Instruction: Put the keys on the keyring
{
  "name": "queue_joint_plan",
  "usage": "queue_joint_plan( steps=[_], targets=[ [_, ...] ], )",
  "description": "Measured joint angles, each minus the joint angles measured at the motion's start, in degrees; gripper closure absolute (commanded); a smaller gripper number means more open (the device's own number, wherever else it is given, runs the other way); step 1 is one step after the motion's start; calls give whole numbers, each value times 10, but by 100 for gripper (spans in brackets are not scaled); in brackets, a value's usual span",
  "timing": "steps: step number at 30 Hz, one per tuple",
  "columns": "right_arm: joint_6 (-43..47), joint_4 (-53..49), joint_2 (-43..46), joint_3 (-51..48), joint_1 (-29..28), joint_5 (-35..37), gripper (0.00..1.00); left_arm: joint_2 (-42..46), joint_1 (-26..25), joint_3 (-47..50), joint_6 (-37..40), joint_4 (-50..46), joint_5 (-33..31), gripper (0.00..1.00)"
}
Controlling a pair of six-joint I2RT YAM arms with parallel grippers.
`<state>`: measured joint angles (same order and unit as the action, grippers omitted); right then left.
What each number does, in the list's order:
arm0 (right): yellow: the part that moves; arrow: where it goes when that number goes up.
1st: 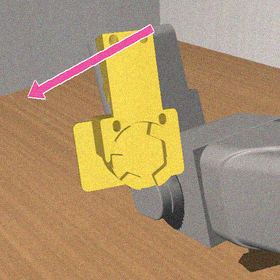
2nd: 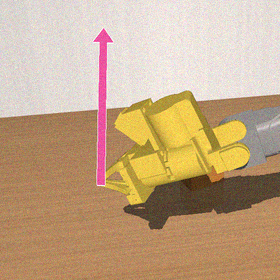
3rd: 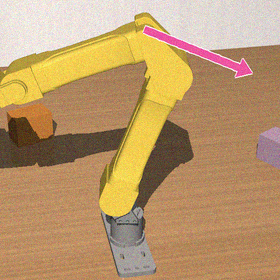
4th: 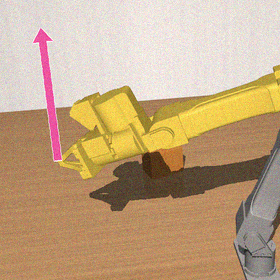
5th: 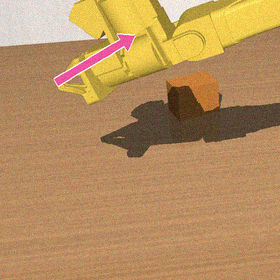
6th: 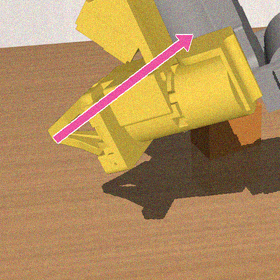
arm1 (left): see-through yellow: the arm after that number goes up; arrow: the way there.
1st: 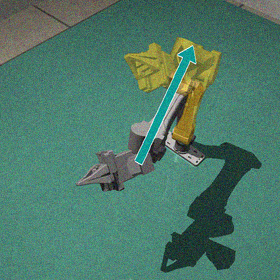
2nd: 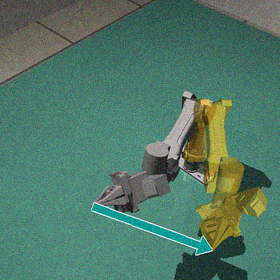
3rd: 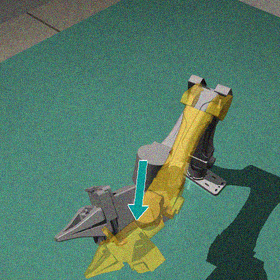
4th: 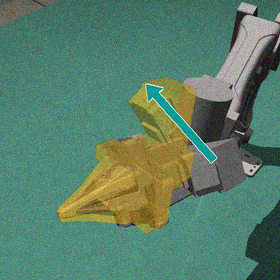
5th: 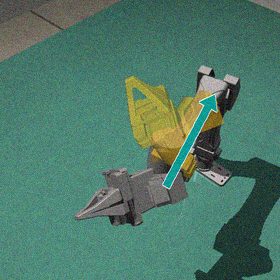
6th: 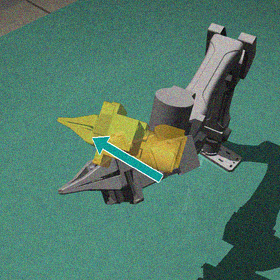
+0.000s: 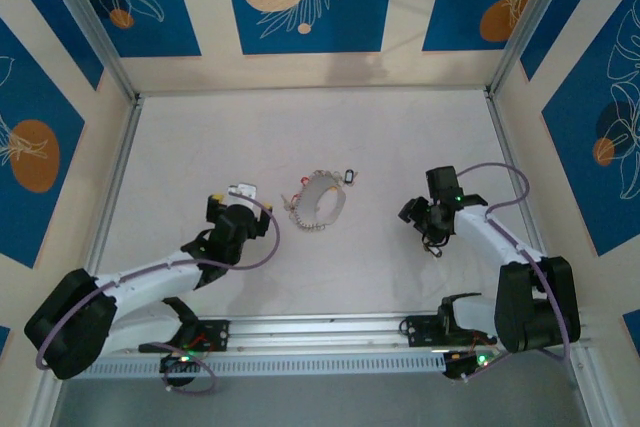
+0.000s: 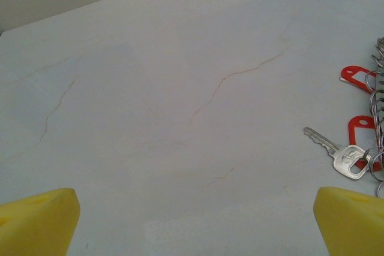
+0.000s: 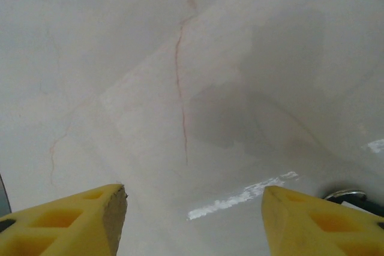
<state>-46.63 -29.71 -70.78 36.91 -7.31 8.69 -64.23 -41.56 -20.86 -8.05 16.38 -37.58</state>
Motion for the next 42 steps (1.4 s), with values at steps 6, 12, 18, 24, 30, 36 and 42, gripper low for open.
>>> queue_joint_plan(
  steps=[6,12,18,24,30,36,42],
  targets=[
    [-23,-10,16,-8,9,27,36,-8,0,-6,0,-6,0,0],
    [-80,-40,7,-13,10,53,37,-12,0,-6,0,-10,0,0],
    [-93,-44,-21,-14,10,83,41,-12,0,-8,0,-10,0,0],
    [-95,-41,-38,-14,12,94,49,-12,0,-12,0,-10,0,0],
    [-97,-37,-43,-14,13,96,51,-13,0,-13,0,-10,0,0],
    [-90,-37,-43,-14,10,96,61,-18,0,-14,0,-10,0,0],
    [-86,-36,-46,-14,-6,102,72,-20,0,-14,0,-10,-2,0]
  ],
)
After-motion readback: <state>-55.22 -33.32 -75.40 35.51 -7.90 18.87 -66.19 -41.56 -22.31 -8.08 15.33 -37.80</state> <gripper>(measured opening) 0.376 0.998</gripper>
